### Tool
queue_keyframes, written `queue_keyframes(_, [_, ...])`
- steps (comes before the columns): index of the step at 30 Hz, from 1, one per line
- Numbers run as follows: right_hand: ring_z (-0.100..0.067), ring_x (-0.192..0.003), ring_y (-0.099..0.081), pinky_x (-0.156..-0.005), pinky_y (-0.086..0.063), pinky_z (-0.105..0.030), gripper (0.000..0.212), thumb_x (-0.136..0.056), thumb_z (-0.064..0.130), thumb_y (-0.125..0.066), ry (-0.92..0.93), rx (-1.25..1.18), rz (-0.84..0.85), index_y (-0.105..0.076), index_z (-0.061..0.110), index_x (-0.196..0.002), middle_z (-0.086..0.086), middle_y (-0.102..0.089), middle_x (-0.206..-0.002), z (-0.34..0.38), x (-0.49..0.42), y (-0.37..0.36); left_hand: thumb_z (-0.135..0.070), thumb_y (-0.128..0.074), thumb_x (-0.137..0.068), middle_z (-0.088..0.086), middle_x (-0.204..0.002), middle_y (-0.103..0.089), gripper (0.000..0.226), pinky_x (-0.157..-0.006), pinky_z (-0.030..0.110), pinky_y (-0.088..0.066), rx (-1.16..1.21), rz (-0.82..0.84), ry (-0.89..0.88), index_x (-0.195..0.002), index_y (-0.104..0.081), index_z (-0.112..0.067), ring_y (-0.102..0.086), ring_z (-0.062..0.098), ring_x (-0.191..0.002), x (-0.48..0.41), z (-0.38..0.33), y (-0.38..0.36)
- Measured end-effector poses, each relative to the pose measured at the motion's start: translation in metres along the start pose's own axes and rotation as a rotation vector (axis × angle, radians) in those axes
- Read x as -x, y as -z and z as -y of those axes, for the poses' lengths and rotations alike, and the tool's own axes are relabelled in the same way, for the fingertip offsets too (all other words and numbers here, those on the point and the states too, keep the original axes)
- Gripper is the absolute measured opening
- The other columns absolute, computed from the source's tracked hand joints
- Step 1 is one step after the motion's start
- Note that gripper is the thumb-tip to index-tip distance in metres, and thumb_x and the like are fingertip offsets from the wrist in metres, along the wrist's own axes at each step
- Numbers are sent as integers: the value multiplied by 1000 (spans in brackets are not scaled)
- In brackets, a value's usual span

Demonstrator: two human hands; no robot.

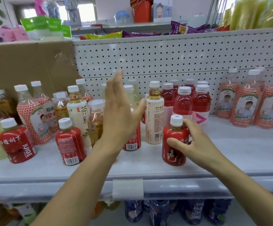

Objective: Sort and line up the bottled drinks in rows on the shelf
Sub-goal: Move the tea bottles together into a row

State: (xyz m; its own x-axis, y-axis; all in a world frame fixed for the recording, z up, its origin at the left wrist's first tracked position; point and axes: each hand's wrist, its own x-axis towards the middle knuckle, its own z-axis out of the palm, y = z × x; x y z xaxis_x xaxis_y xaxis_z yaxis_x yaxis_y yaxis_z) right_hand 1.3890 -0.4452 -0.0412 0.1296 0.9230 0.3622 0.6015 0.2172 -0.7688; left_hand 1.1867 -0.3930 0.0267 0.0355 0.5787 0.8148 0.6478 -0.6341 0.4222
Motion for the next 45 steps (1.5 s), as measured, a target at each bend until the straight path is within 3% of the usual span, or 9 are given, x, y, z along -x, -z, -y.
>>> queue_keyframes(5, [5,-101,-52,-87,-45,-26,62,-80,32,-76,52,125,2,-44,39,-133,16,-55,-121,-1,6,13,-42,-76,-83,8,-152,-40,96,-112,49,-39,274,453,353,-152,-14,-17,-42,27,-137,-43,-24,-76])
queue_keyframes(10, [-2,-91,-56,-81,-50,-30,53,-84,32,-74,29,235,-61,-46,39,-127,14,-56,-111,-12,4,26,-27,-66,-90,-4,-109,-61,41,-92,42,-51,233,451,313,-122,-42,-16,-60,19,-103,-48,-13,-96])
queue_keyframes(16, [-6,-78,-64,-67,-48,-17,42,-86,30,-74,39,168,-5,-49,38,-119,13,-59,-97,-7,-2,18,-24,-61,-96,-3,-103,-60,30,-92,43,-52,435,564,381,-120,-45,-17,-60,15,-98,-56,-15,-86])
queue_keyframes(21, [-12,-81,-65,-74,-58,-37,15,-91,34,-66,144,70,-81,-65,24,-101,9,-66,-89,11,-27,19,-28,-56,-99,1,-113,-63,14,-102,46,-48,426,663,366,-112,-52,-24,-61,23,-110,-55,-21,-72])
queue_keyframes(26, [-11,-107,-58,-93,-49,-31,59,-92,42,-63,82,-127,-164,-42,18,-142,10,-57,-113,48,-92,22,-48,-56,-95,2,-143,-40,61,-109,40,-39,118,472,225,-144,-36,-19,-43,21,-131,4,-25,-56])
queue_keyframes(30, [-17,-95,-64,-70,-50,-23,30,-96,34,-61,26,-113,36,-56,13,-117,3,-64,-102,56,-116,-3,-39,-72,-86,1,-135,-46,70,-100,35,-43,-32,577,62,-145,-34,-32,-46,22,-125,36,-19,-54])
queue_keyframes(34, [-16,-96,-64,-86,-53,-36,23,-94,32,-62,84,-53,-62,-59,16,-110,3,-67,-102,47,-105,7,-42,-74,-85,1,-129,-45,75,-95,32,-42,-173,557,-8,-146,-32,-32,-45,19,-121,30,-13,-49])
queue_keyframes(42, [-12,-95,-63,-81,-54,-39,20,-94,32,-62,93,-27,-163,-60,20,-110,7,-67,-100,35,-54,51,-31,-68,-91,11,-137,-38,70,-97,36,-43,-269,557,22,-149,-30,-22,-50,31,-120,9,-9,-81])
queue_keyframes(45, [-8,-95,-62,-80,-51,-34,22,-94,33,-63,103,-41,-201,-59,20,-111,11,-66,-101,33,-47,56,-48,-62,-91,8,-151,-30,75,-117,49,-20,-494,416,-37,-153,-24,-30,-26,35,-141,17,-1,-86])
